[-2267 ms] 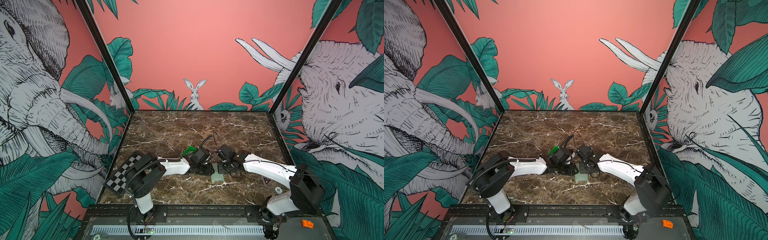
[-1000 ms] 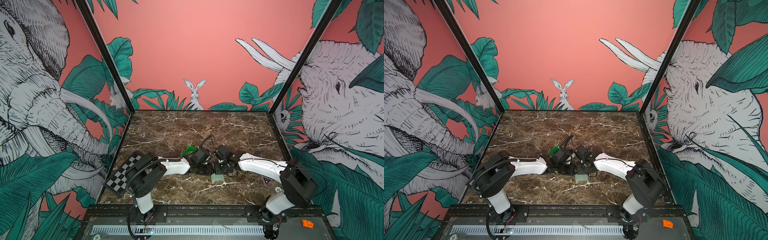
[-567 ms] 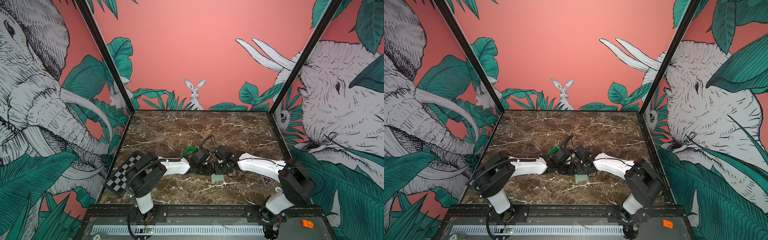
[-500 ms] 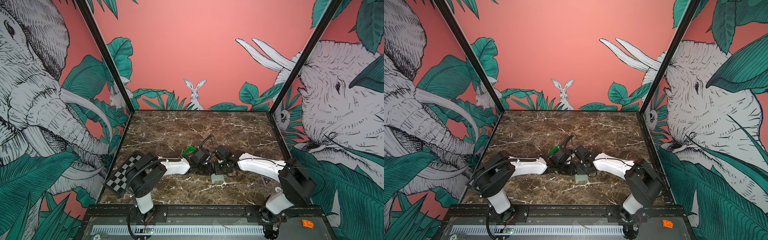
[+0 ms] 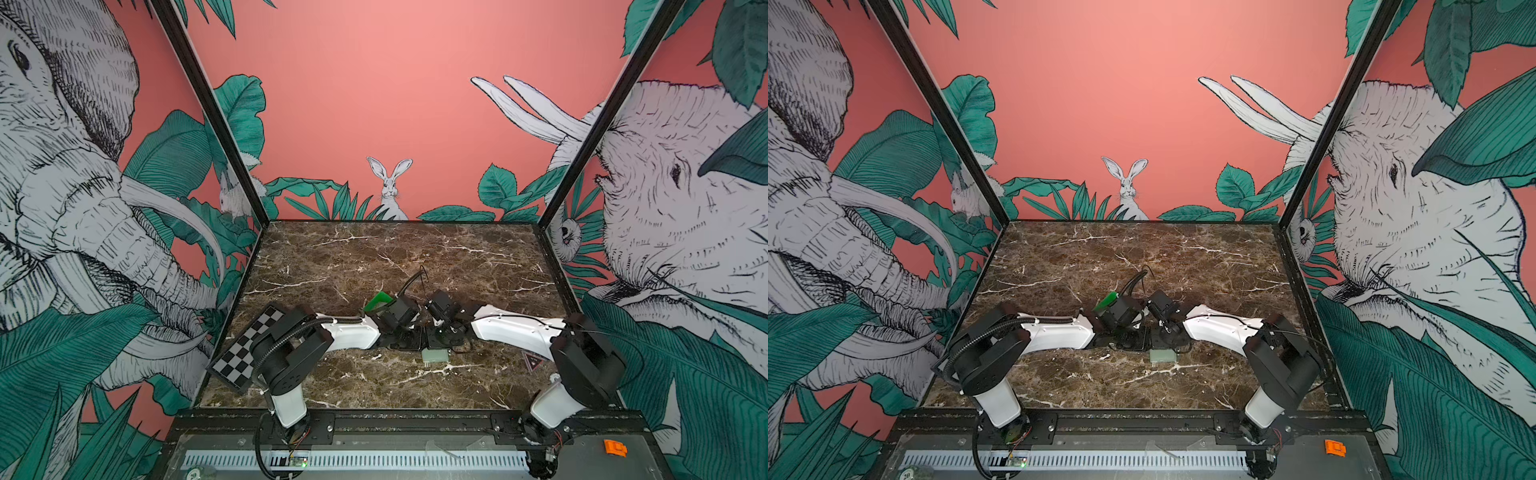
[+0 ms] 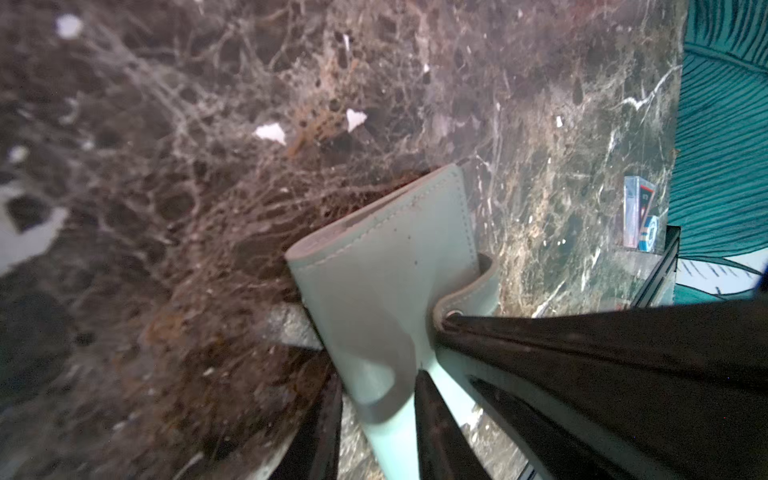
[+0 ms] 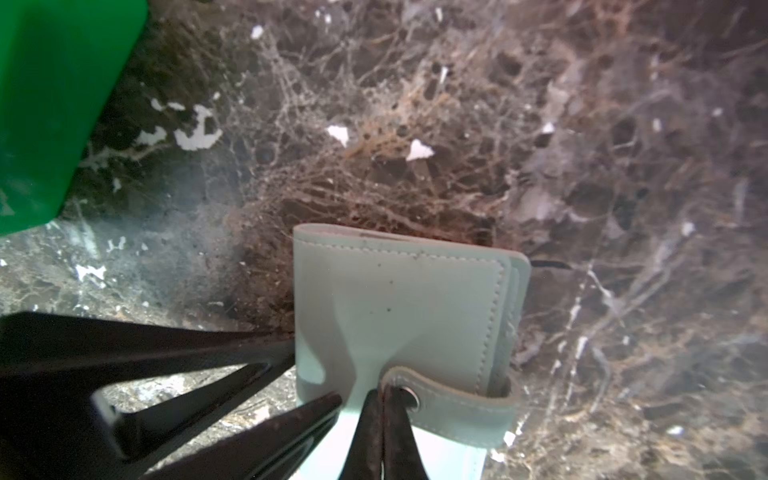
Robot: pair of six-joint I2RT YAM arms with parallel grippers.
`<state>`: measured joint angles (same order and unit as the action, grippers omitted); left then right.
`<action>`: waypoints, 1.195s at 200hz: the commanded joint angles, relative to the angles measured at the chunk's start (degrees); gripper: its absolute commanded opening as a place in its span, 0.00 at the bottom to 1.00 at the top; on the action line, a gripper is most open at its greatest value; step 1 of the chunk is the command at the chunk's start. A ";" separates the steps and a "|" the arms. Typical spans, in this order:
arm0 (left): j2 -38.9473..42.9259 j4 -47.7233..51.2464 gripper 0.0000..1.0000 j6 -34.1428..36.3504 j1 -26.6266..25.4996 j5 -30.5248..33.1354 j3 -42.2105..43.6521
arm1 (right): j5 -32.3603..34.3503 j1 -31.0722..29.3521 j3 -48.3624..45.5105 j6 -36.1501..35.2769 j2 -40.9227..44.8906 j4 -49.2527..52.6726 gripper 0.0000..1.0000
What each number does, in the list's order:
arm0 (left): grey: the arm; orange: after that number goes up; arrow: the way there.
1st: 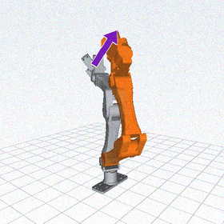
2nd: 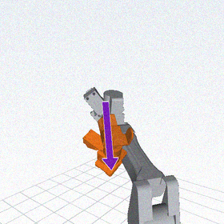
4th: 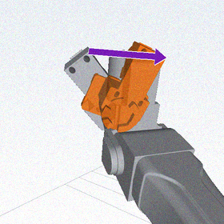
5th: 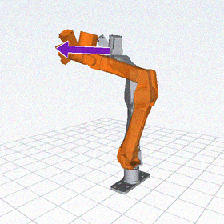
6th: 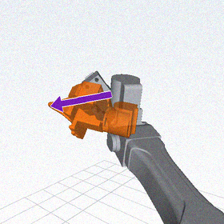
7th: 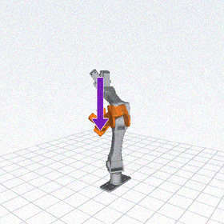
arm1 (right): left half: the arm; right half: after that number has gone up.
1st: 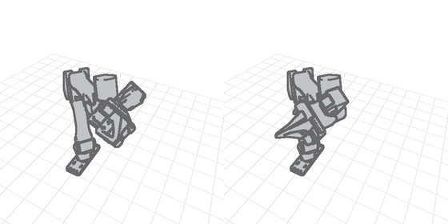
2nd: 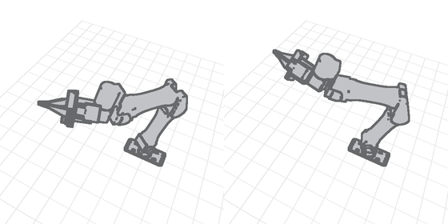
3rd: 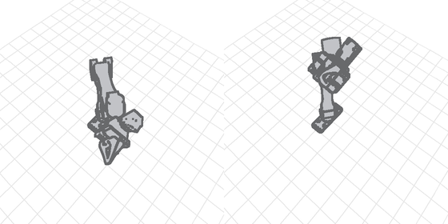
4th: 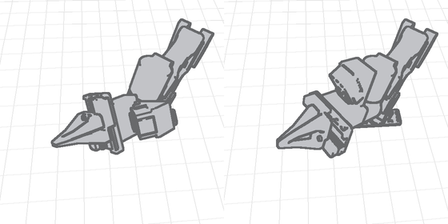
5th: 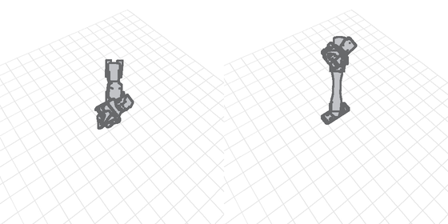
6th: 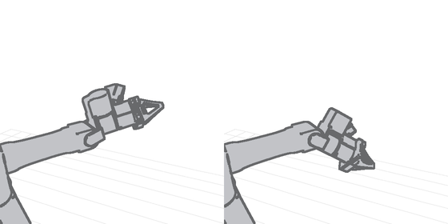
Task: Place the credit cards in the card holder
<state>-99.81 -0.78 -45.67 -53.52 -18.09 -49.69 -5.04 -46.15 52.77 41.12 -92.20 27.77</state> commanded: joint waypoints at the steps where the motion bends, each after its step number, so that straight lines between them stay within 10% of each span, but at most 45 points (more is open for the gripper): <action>1: 0.41 -0.97 0.31 -0.51 0.25 -0.02 0.88 | 0.61 -0.45 -2.01 0.18 -2.36 1.02 0.00; 239: 5.60 1.89 0.31 0.19 0.25 1.38 1.22 | 1.93 -0.43 -6.81 0.56 19.54 -1.08 0.12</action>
<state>-97.80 -0.25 -45.65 -53.41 -17.69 -49.30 -4.71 -46.22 47.33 41.58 -75.00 27.70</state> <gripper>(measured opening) 0.311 0.117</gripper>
